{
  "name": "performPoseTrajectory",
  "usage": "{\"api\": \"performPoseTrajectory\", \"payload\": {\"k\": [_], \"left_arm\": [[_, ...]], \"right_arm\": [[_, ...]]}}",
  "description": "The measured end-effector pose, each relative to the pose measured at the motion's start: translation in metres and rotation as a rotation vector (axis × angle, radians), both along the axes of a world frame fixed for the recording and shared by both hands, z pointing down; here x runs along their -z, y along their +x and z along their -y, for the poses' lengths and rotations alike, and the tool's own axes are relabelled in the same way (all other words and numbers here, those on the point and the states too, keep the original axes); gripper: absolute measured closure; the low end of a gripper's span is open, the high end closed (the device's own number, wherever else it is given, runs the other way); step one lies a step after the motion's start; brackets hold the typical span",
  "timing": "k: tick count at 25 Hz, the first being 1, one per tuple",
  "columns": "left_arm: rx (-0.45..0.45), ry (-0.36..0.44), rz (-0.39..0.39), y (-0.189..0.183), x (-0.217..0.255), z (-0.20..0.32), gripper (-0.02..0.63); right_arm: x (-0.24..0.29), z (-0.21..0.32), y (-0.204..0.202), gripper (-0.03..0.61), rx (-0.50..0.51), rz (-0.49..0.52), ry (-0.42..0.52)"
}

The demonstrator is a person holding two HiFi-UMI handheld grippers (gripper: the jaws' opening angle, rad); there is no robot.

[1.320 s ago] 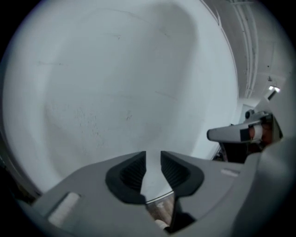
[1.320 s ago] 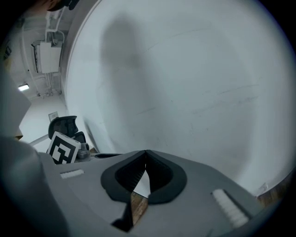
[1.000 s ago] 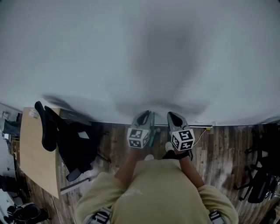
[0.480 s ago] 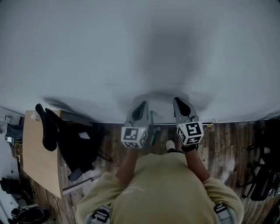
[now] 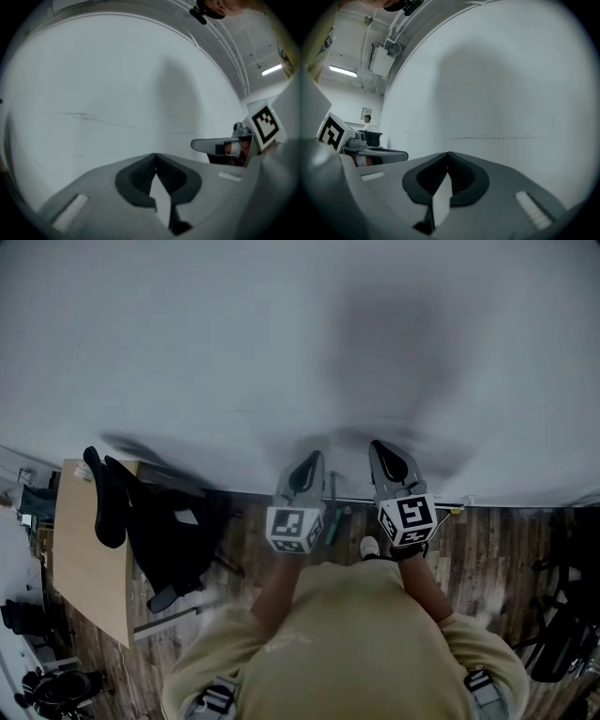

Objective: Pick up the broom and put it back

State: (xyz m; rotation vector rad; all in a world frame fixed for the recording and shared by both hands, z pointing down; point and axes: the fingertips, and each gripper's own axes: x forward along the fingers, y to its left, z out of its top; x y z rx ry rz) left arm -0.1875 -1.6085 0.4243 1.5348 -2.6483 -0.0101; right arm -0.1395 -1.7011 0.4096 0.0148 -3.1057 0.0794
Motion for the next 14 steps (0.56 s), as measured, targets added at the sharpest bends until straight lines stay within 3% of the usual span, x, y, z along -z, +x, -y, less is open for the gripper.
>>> {"api": "performPoseTrajectory", "payload": {"k": [9,14], "left_arm": [[0.12,-0.062,-0.052,0.0,-0.029,-0.016,0.611],[0.184,-0.093,-0.1,-0.003,-0.059,-0.053,0.612]], "right_arm": [[-0.028,-0.026,-0.008,0.572,0.175,-0.059,-0.028],[-0.056,-0.058,-0.028,0.572,0.26,-0.113,-0.058]]}}
